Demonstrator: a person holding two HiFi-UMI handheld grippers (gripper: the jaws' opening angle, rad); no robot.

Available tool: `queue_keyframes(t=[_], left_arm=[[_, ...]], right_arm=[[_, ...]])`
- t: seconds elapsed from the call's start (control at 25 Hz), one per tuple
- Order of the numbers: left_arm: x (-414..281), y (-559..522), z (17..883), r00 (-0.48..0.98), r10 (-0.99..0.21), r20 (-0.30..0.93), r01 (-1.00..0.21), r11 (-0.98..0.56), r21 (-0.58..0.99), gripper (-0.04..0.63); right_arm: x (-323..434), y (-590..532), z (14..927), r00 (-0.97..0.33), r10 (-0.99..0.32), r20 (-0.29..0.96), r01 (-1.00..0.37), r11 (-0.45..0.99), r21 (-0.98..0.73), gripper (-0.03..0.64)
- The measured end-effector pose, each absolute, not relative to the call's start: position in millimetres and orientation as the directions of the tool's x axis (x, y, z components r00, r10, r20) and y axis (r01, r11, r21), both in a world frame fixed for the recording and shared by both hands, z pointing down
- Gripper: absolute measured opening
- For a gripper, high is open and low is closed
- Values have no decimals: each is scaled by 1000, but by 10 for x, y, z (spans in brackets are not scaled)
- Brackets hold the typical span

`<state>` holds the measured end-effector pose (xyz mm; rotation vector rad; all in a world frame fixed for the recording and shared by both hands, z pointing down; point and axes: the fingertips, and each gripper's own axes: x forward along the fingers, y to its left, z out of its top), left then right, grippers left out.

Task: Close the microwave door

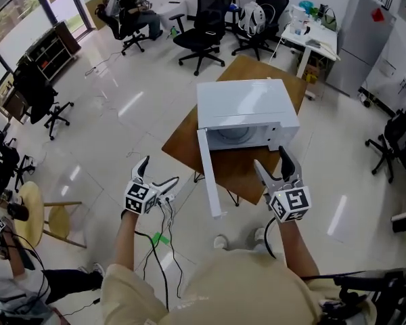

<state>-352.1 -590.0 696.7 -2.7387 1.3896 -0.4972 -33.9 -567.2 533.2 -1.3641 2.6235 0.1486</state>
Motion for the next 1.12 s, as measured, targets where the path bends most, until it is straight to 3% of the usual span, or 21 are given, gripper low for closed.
queue_keyframes(t=[0.04, 0.2, 0.4, 0.52, 0.72, 0.88, 1.12], left_arm=[[-3604, -5920, 7020, 586, -750, 305, -758, -641, -119, 586], [-3719, -5817, 7098, 712, -581, 394, -680, -711, 181, 594], [-3587, -5844, 7095, 763, -522, 381, -642, -542, 543, 594], [-3296, -5830, 6912, 769, -526, 364, -606, -418, 677, 592], [-3035, -5885, 7090, 772, -447, 452, -609, -314, 728, 573], [-2716, -5918, 7345, 804, -390, 448, -572, -304, 762, 537], [-2088, -5961, 7537, 852, -353, 387, -500, -332, 800, 420]], right_arm=[[-340, -5760, 5326, -572, -795, -202, -811, 584, -2, 344], [-409, -6000, 5255, -606, -766, -213, -784, 621, -3, 343], [-480, -6273, 5355, -671, -724, -161, -732, 681, -11, 342], [-239, -6407, 5249, -690, -712, -133, -716, 698, -26, 343], [23, -6660, 5265, -694, -709, -126, -709, 703, -52, 342], [137, -6715, 5432, -706, -699, -116, -695, 715, -76, 342], [394, -6833, 5487, -703, -707, -77, -700, 707, -100, 342]])
